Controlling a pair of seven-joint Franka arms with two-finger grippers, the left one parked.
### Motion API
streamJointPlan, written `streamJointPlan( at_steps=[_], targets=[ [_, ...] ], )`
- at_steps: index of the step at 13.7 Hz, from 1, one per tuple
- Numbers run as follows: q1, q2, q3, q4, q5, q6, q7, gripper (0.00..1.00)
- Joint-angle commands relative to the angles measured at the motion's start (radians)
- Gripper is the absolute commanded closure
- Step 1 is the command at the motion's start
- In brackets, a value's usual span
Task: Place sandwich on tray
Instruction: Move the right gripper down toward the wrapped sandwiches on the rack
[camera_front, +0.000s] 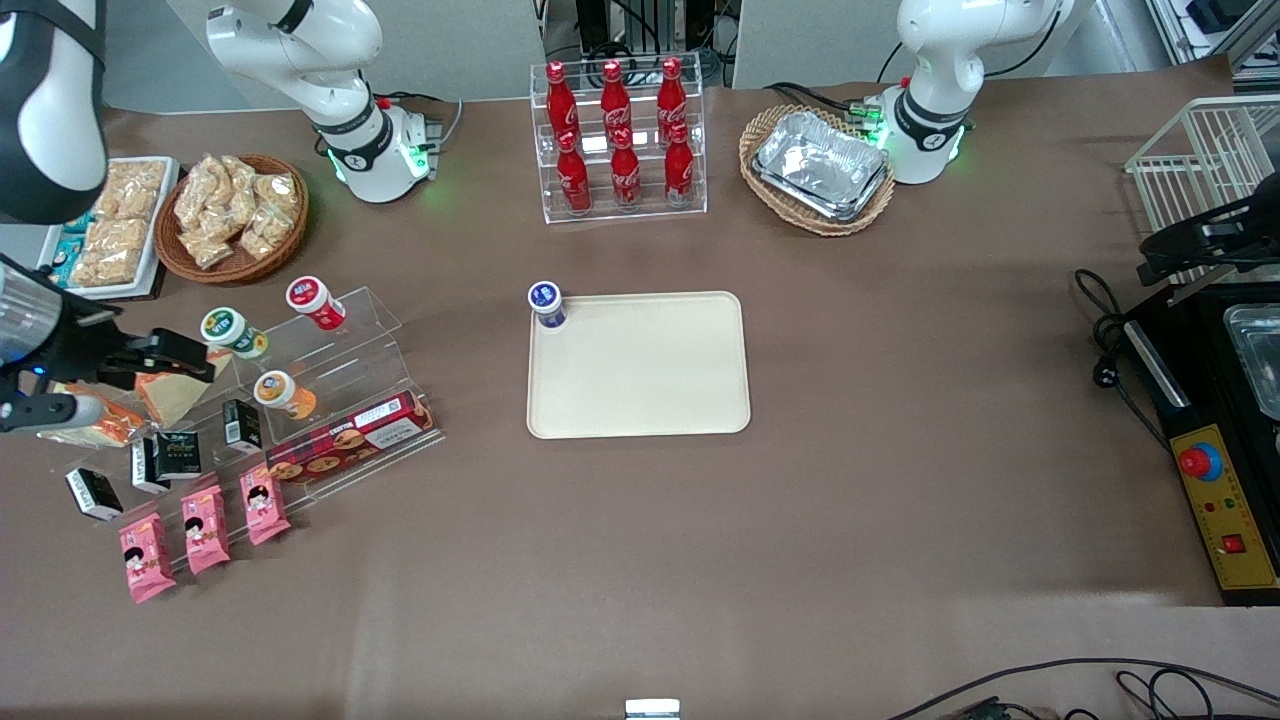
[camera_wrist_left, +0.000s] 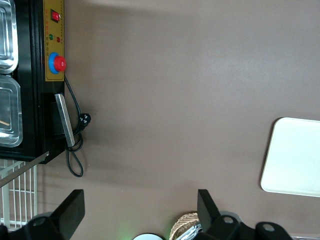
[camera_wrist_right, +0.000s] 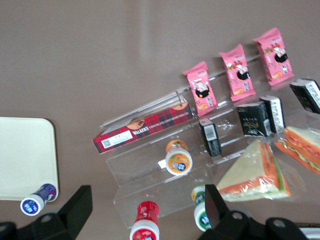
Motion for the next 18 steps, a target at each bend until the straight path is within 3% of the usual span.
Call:
streamJointPlan(
  at_steps=[1,5,8,14,18],
  targets=[
    [-0.011,-0.029,-0.051,0.006,0.021,-0.058,-0.023,0.00],
    [-0.011,-0.059,-0.116,-0.001,0.011,-0.079,-0.138,0.00],
    [-0.020,-0.069,-0.173,-0.009,0.012,-0.088,-0.317,0.00],
    [-0.121,-0.051,-0.180,-0.010,0.012,-0.087,-0.837,0.00],
    [-0.183,-0.024,-0.183,-0.038,0.009,-0.049,-1.272,0.00]
  ],
)
